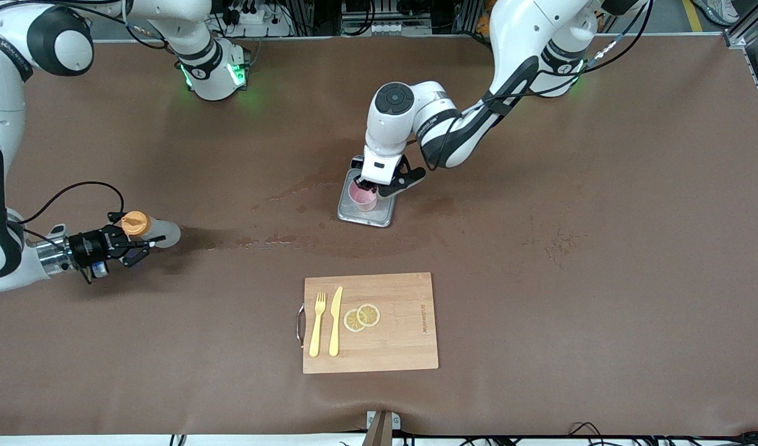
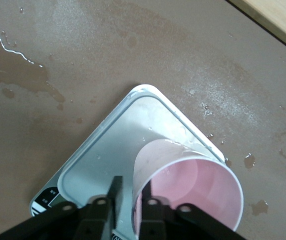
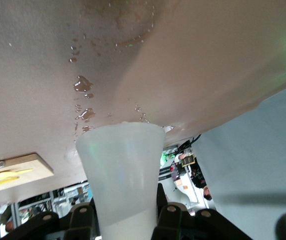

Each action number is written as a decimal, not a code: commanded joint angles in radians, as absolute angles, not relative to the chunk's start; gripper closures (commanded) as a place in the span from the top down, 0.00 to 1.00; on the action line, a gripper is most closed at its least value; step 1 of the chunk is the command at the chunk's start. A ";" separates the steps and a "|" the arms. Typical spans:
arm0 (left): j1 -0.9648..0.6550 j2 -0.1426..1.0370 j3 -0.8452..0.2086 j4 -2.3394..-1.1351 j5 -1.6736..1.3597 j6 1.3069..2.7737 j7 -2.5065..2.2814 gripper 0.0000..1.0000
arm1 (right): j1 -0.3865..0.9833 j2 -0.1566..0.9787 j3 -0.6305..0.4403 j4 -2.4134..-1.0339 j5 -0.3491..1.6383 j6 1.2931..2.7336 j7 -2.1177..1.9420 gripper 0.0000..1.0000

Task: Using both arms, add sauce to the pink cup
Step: 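Release the cup and withdraw the left gripper while the right gripper lifts the bottle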

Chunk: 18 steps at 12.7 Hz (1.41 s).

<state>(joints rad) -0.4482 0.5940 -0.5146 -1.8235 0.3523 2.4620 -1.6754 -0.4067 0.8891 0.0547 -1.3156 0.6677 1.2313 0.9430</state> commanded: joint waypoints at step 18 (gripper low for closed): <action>0.082 0.241 -0.517 -1.551 0.203 1.790 -0.668 1.00 | 0.081 0.761 0.048 -1.089 0.434 1.164 1.689 0.41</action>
